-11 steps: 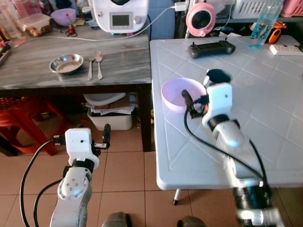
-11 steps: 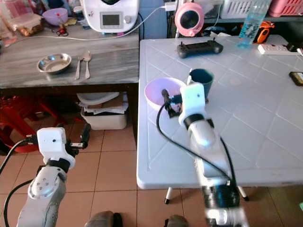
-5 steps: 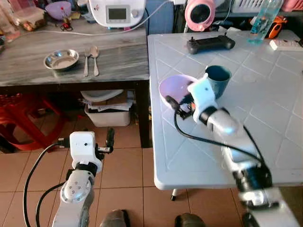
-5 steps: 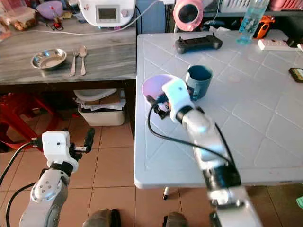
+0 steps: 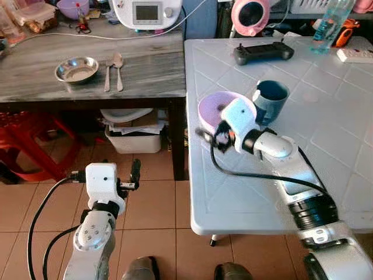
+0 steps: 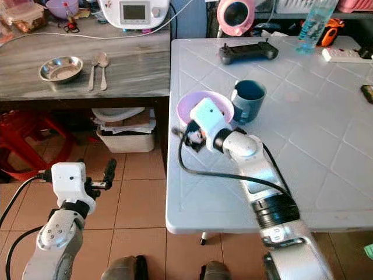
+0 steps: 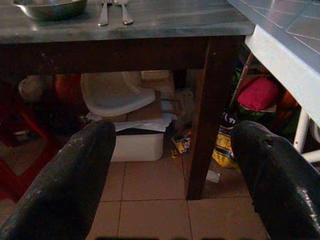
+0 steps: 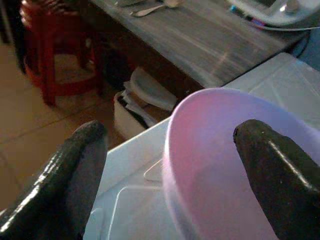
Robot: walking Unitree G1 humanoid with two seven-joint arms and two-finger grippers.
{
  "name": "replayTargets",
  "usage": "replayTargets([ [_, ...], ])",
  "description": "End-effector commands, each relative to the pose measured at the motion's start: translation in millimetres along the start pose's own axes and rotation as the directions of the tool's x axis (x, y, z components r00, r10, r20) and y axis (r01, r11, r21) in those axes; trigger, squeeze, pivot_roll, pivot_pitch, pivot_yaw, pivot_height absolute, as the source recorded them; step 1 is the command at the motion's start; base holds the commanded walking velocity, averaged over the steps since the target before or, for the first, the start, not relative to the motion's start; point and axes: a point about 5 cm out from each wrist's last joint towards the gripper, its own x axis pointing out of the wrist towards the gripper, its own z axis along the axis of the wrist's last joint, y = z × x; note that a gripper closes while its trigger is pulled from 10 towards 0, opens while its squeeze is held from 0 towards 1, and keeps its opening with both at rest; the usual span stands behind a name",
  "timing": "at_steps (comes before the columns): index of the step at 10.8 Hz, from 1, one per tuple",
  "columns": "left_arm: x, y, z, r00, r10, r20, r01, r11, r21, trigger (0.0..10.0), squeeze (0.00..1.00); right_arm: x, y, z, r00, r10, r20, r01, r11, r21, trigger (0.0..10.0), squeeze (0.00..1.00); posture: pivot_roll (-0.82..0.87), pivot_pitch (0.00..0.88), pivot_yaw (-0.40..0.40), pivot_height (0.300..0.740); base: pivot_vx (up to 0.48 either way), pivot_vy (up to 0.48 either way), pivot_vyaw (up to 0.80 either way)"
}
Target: Setting the table
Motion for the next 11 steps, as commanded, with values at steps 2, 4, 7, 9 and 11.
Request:
replayTargets([
  [2, -1.0, -0.6, 3.1, 1.000, -0.018, 0.002, 0.018, 1.000, 0.016, 10.0, 0.00, -2.5, 0.9, -12.1, 0.996, 0.051, -0.078, -0.051, 0.999, 0.001, 3.5, 0.00, 0.01, 0.130, 0.046, 0.740, 0.000, 0.000, 0.00],
  [4, -2.2, -3.0, 0.9, 0.999, -0.035, -0.013, 0.035, 0.999, 0.013, 10.0, 0.00, -5.4, -0.4, -18.9, 0.990, 0.070, -0.124, -0.074, 0.997, -0.029, 0.0, 0.00, 0.01, 0.132, 0.047, 0.740, 0.000, 0.000, 0.00],
  [7, -3.1, -4.1, -0.4, 0.999, -0.047, -0.027, 0.047, 0.999, 0.007, 10.0, 0.00, -7.8, 0.6, -27.2, 0.980, 0.081, -0.181, -0.101, 0.990, -0.102, 0.0, 0.00, 0.01, 0.132, 0.045, 0.740, 0.000, 0.000, 0.00],
  [9, -3.4, -4.2, -0.7, 0.998, -0.050, -0.033, 0.050, 0.999, 0.007, 10.0, 0.00, -10.3, 4.0, -32.6, 0.975, 0.089, -0.202, -0.116, 0.986, -0.124, 0.0, 0.00, 0.02, 0.134, 0.046, 0.740, 0.000, 0.000, 0.00],
  [11, -3.2, -4.6, -1.0, 0.998, -0.052, -0.037, 0.052, 0.999, 0.006, 10.0, 0.00, -12.5, 5.5, -36.5, 0.973, 0.092, -0.213, -0.124, 0.982, -0.141, 0.0, 0.00, 0.01, 0.132, 0.046, 0.740, 0.000, 0.000, 0.00],
])
